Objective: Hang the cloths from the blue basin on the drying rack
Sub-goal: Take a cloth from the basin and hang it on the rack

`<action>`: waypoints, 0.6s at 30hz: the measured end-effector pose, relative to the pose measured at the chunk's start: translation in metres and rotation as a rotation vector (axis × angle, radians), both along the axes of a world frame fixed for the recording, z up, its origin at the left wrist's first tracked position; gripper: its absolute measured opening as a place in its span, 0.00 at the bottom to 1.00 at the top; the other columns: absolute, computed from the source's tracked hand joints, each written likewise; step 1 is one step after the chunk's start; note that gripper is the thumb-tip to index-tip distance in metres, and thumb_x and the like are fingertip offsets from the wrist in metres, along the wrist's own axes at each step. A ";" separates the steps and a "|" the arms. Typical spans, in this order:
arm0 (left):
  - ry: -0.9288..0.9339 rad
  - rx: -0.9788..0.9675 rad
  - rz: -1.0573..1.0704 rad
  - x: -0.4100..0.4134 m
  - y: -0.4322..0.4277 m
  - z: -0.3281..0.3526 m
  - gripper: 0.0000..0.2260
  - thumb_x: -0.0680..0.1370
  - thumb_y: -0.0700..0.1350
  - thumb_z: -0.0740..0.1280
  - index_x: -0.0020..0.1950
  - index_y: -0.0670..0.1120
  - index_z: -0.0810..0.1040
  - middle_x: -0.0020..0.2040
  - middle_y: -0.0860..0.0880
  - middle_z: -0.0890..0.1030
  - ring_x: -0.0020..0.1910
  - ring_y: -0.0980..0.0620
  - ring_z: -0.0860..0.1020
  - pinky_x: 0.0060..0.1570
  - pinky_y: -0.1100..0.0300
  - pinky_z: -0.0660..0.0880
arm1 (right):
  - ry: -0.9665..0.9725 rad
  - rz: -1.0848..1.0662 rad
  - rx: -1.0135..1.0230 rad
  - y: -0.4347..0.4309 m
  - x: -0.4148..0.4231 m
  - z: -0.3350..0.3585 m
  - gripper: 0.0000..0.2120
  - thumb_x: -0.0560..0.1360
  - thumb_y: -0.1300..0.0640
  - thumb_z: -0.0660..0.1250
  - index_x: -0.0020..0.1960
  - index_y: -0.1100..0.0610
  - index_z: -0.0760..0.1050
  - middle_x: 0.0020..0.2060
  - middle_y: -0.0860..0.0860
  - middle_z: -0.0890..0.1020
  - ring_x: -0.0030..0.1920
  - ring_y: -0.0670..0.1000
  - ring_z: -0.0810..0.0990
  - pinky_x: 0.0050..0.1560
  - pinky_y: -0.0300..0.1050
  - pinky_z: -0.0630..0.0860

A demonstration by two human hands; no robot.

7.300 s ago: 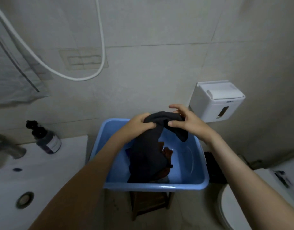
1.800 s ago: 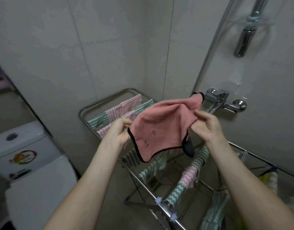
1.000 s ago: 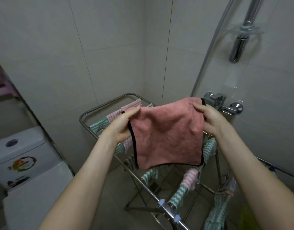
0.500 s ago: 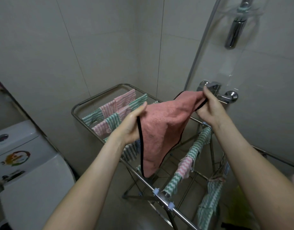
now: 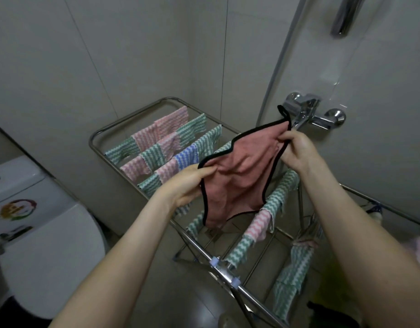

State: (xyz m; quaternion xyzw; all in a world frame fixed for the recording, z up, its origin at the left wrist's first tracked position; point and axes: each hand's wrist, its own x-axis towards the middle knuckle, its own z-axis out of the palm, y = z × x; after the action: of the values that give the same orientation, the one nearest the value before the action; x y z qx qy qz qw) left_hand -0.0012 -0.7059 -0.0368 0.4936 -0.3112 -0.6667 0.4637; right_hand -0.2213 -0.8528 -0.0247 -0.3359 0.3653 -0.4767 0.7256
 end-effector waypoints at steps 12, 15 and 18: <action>-0.086 0.077 -0.060 0.009 -0.001 -0.015 0.08 0.80 0.37 0.60 0.54 0.44 0.77 0.45 0.49 0.83 0.42 0.55 0.82 0.44 0.58 0.81 | 0.747 -0.110 -0.292 -0.028 0.002 -0.047 0.14 0.75 0.73 0.58 0.47 0.58 0.76 0.23 0.42 0.76 0.23 0.37 0.72 0.29 0.29 0.68; -0.020 0.098 -0.128 0.009 -0.001 -0.017 0.08 0.80 0.38 0.60 0.54 0.44 0.78 0.45 0.49 0.84 0.43 0.55 0.83 0.48 0.55 0.80 | 0.796 -0.158 -0.326 -0.027 -0.003 -0.056 0.14 0.78 0.69 0.56 0.43 0.54 0.72 0.16 0.46 0.70 0.14 0.42 0.65 0.16 0.33 0.60; 0.014 0.112 -0.208 0.009 -0.003 -0.018 0.08 0.80 0.37 0.60 0.54 0.42 0.77 0.45 0.47 0.84 0.43 0.53 0.83 0.50 0.54 0.79 | 0.698 -0.223 -0.345 -0.024 -0.002 -0.065 0.12 0.80 0.70 0.51 0.54 0.58 0.70 0.23 0.55 0.73 0.16 0.44 0.71 0.15 0.34 0.64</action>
State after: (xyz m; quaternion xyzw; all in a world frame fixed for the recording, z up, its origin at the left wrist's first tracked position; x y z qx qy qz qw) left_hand 0.0078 -0.7092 -0.0552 0.4789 -0.3199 -0.7311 0.3659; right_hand -0.2231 -0.8773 -0.0897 -0.5528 0.5384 -0.4641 0.4349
